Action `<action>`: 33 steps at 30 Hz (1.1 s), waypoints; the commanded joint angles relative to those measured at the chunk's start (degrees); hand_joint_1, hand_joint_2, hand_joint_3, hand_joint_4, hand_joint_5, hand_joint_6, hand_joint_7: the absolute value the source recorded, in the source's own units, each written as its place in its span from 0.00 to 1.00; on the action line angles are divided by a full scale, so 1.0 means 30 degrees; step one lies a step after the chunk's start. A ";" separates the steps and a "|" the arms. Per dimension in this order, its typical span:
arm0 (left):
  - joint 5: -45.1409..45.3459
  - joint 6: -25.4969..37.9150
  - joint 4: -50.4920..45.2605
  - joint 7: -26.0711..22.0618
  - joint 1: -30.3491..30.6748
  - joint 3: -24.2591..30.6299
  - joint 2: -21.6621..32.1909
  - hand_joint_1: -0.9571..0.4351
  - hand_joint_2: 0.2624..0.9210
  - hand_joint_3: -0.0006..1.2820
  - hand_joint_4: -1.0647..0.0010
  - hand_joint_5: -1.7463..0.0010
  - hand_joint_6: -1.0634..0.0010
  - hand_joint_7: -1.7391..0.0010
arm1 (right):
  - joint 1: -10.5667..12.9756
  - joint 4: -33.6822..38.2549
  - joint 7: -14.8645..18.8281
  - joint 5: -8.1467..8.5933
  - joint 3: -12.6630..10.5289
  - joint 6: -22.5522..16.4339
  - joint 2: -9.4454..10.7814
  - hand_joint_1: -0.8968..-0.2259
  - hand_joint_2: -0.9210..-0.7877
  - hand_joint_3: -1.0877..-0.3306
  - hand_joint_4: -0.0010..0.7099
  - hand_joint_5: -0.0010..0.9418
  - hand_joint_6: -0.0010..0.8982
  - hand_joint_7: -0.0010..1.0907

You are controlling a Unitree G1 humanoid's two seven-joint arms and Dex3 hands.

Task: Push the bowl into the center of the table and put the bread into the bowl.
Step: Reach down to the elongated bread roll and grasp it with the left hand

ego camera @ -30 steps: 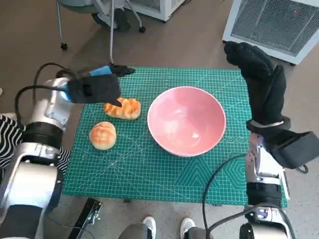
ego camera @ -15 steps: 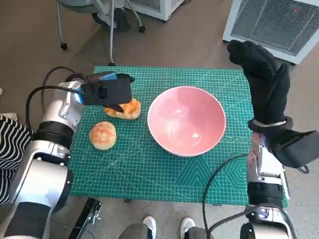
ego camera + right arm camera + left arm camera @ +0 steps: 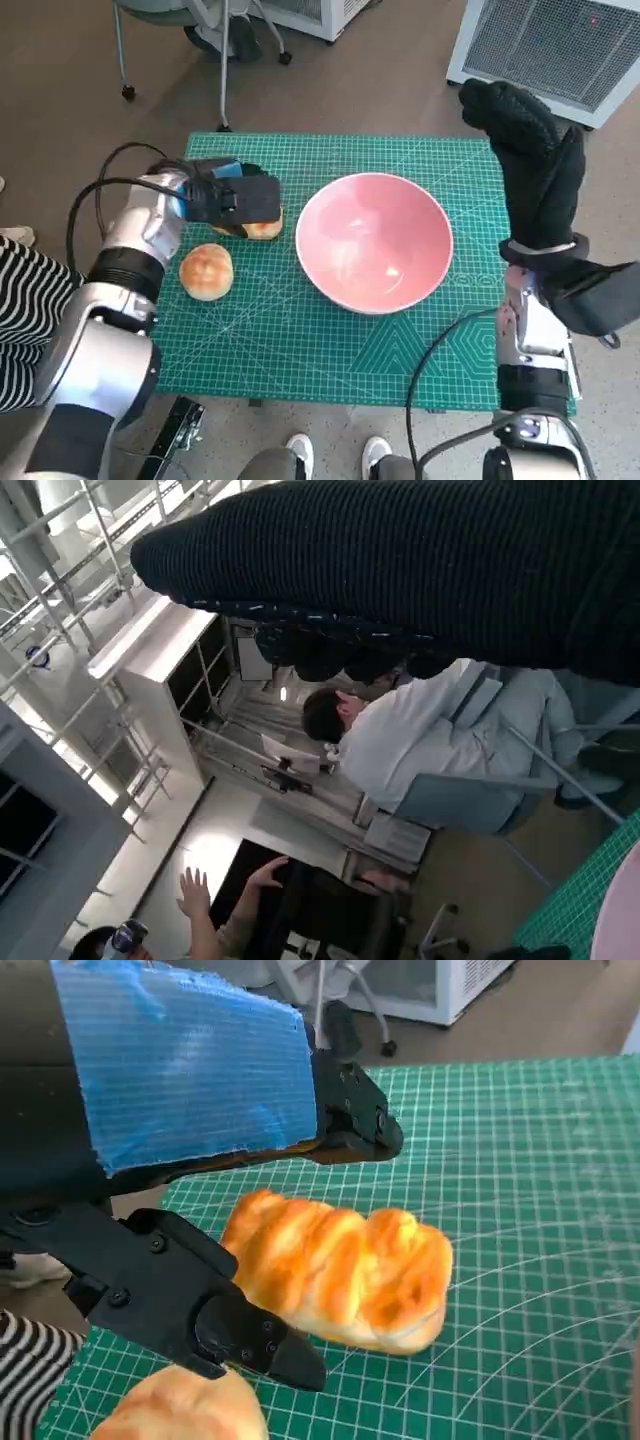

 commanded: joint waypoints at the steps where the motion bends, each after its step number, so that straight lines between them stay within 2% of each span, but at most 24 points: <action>1: 0.0369 0.0097 0.0340 0.0540 0.0195 -0.0349 -0.0280 0.47 0.76 0.00 0.85 1.00 0.69 1.00 | 0.0415 0.0123 -0.0007 -0.0029 0.0054 0.0318 -0.0119 0.27 0.00 0.58 0.25 0.00 0.07 0.42; 8: 0.0718 -0.0170 0.0557 0.1862 0.0768 -0.0686 -0.0548 0.51 0.79 0.01 0.81 0.99 0.67 0.99 | 0.0485 -0.0076 -0.0041 -0.0046 0.0067 0.0399 -0.0136 0.27 0.00 0.58 0.25 0.00 0.07 0.42; 13: 0.0963 -0.0560 0.0646 0.3025 0.1232 -0.1020 -0.0655 0.57 0.85 0.02 0.72 0.98 0.60 0.98 | 0.0515 -0.0128 -0.0039 -0.0036 0.0049 0.0419 -0.0157 0.27 0.00 0.58 0.25 0.00 0.07 0.42; 18: 0.1297 -0.0905 0.0713 0.4182 0.1499 -0.1242 -0.0729 0.62 0.92 0.02 0.54 0.97 0.43 0.95 | 0.0544 -0.0174 -0.0035 0.0006 0.0024 0.0447 -0.0151 0.27 0.00 0.58 0.25 0.00 0.07 0.42; 20: 0.1442 -0.1052 0.0749 0.4658 0.1578 -0.1354 -0.0715 0.64 0.95 0.02 0.43 0.96 0.35 0.93 | 0.0564 -0.0181 -0.0029 0.0023 0.0009 0.0441 -0.0151 0.27 0.00 0.58 0.25 0.00 0.07 0.42; 21: 0.1492 -0.1106 0.0772 0.4836 0.1601 -0.1404 -0.0704 0.56 0.97 0.05 0.33 0.94 0.38 0.69 | 0.0553 -0.0155 -0.0032 0.0020 0.0004 0.0432 -0.0150 0.27 0.00 0.59 0.25 0.00 0.07 0.42; 22: 0.1562 -0.1176 0.0795 0.5043 0.1627 -0.1480 -0.0683 0.54 0.97 0.07 0.29 0.93 0.39 0.60 | 0.0560 -0.0145 -0.0030 0.0021 -0.0002 0.0416 -0.0152 0.27 0.00 0.59 0.25 0.00 0.07 0.42; 23: 0.1608 -0.1226 0.0821 0.5190 0.1638 -0.1536 -0.0668 0.59 0.98 0.07 0.33 0.71 0.41 0.49 | 0.0550 -0.0116 -0.0031 0.0015 -0.0006 0.0401 -0.0150 0.27 0.00 0.59 0.25 0.00 0.07 0.42; 24: 0.1641 -0.1296 0.0833 0.5333 0.1640 -0.1581 -0.0644 0.63 0.99 0.07 0.35 0.57 0.42 0.42 | 0.0554 -0.0106 -0.0027 0.0019 -0.0011 0.0392 -0.0148 0.27 0.00 0.59 0.25 0.00 0.07 0.42; 26: 0.1689 -0.1426 0.0851 0.5556 0.1645 -0.1655 -0.0590 0.66 0.99 0.07 0.37 0.44 0.42 0.37 | 0.0563 -0.0105 -0.0022 0.0034 -0.0019 0.0388 -0.0144 0.27 0.00 0.59 0.25 0.00 0.07 0.42; 28: 0.1757 -0.1554 0.0868 0.5743 0.1659 -0.1706 -0.0536 0.68 1.00 0.07 0.39 0.35 0.40 0.36 | 0.0585 -0.0132 -0.0022 0.0050 -0.0029 0.0390 -0.0141 0.27 0.00 0.59 0.25 0.00 0.07 0.42; 33: 0.1824 -0.1746 0.0920 0.5993 0.1665 -0.1657 -0.0445 0.69 1.00 0.07 0.42 0.29 0.39 0.35 | 0.0612 -0.0191 -0.0099 -0.0024 -0.0010 0.0367 -0.0108 0.27 0.00 0.60 0.25 0.00 0.07 0.42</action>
